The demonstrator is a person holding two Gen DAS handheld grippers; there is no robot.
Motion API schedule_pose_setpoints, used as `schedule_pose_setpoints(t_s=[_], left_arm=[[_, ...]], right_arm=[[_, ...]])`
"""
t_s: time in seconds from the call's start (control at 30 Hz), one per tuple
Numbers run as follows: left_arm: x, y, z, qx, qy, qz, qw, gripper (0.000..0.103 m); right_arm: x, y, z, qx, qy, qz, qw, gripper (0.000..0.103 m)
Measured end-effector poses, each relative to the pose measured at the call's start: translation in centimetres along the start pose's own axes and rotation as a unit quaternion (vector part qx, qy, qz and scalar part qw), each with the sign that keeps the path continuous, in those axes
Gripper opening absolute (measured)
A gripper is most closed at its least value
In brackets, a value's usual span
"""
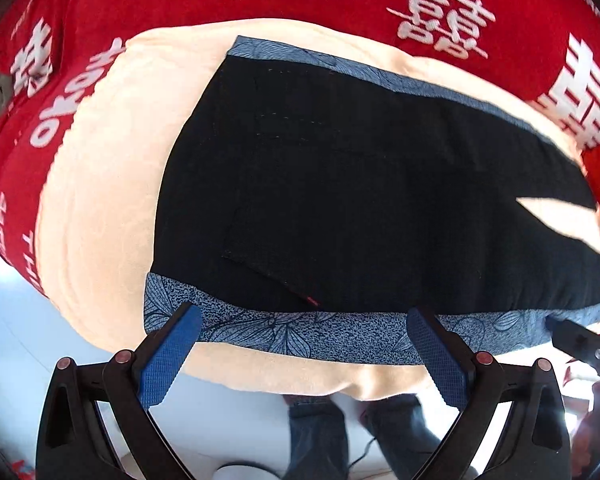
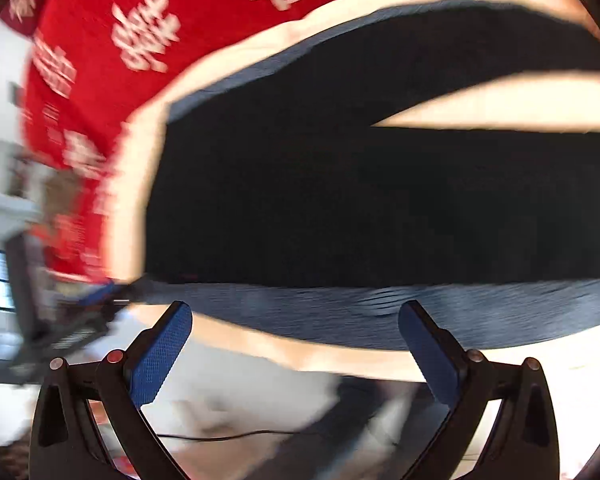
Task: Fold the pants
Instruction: 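Grasp the patterned cuff edge with the left gripper while the right gripper grasps the other cuff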
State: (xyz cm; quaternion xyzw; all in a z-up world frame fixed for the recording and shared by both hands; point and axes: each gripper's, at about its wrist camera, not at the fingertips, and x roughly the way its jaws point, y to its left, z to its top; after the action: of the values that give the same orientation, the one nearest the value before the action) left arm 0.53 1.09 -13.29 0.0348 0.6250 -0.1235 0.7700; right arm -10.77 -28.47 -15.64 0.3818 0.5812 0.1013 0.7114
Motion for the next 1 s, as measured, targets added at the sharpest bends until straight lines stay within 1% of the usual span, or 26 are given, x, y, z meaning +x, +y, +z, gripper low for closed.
schedule_pose_setpoints(t_s=[0.03,0.07,0.1,0.13,0.17,0.2,0.3,0.33,0.4,0.47,0.53,0.57,0.6,0.63,0.73,0.9,0.93,0.97,1.0], left_arm=[[0.1,0.9,-0.2,-0.012,-0.001,-0.016,0.9998,0.103],[0.3,1.5,-0.3,-0.021,0.001,-0.025,0.9995,0.103],[0.5,2.2,-0.4,-0.031,0.004,-0.031,0.9990,0.103],[0.8,2.9,-0.7,-0.040,0.008,-0.035,0.9985,0.103],[1.1,3.4,-0.9,-0.047,0.011,-0.035,0.9982,0.103],[1.4,4.0,-1.2,-0.055,0.015,-0.036,0.9977,0.103],[2.3,5.5,-2.0,-0.080,0.028,-0.058,0.9947,0.103],[2.6,5.9,-2.4,-0.090,0.032,-0.068,0.9931,0.103],[3.1,6.4,-3.0,-0.104,0.035,-0.077,0.9910,0.103],[3.5,6.8,-3.5,-0.113,0.037,-0.083,0.9894,0.103],[4.2,7.2,-3.8,-0.124,0.036,-0.094,0.9872,0.103],[4.4,7.3,-3.9,-0.130,0.035,-0.103,0.9855,0.103],[4.7,7.7,-4.1,-0.138,0.034,-0.114,0.9833,0.103],[5.0,7.9,-4.1,-0.148,0.035,-0.125,0.9805,0.103],[5.4,8.2,-4.0,-0.172,0.022,-0.156,0.9724,0.103],[6.9,8.0,-2.7,-0.231,0.013,-0.201,0.9518,0.103],[7.2,7.8,-2.4,-0.238,0.010,-0.206,0.9492,0.095],[7.5,7.5,-2.2,-0.240,0.010,-0.211,0.9477,0.076],[7.7,7.4,-2.0,-0.237,0.013,-0.217,0.9470,0.064]], right_arm=[[1.1,-0.4,-0.4,0.017,0.011,0.032,0.999,0.097],[2.2,-0.7,-0.8,0.027,0.022,0.052,0.998,0.084],[3.6,-1.1,-1.4,0.036,0.036,0.072,0.996,0.068],[5.0,-1.5,-2.0,0.047,0.050,0.092,0.993,0.064],[6.3,-1.8,-2.7,0.058,0.061,0.109,0.991,0.062],[7.2,-2.1,-3.2,0.065,0.068,0.120,0.988,0.062],[10.1,-2.7,-4.9,0.072,0.080,0.127,0.986,0.062],[10.6,-2.8,-4.9,0.075,0.075,0.130,0.986,0.062],[11.5,-3.3,-4.7,0.091,0.058,0.142,0.984,0.062],[11.8,-4.1,-4.0,0.121,0.033,0.159,0.979,0.062],[11.6,-4.5,-3.4,0.147,0.018,0.178,0.973,0.061],[11.4,-4.5,-3.1,0.154,0.011,0.191,0.969,0.048],[11.1,-4.3,-2.8,0.155,0.006,0.204,0.967,0.022],[10.6,-3.9,-2.4,0.149,0.002,0.208,0.967,0.015],[8.9,-2.5,-1.5,0.117,-0.001,0.215,0.970,0.014],[7.1,-2.4,-1.3,0.086,0.008,0.223,0.971,0.013],[7.2,-2.4,-1.3,0.081,0.014,0.220,0.972,0.014],[7.3,-2.3,-1.1,0.075,0.020,0.215,0.973,0.016],[7.5,-2.4,-1.2,0.071,0.029,0.204,0.976,0.017]])
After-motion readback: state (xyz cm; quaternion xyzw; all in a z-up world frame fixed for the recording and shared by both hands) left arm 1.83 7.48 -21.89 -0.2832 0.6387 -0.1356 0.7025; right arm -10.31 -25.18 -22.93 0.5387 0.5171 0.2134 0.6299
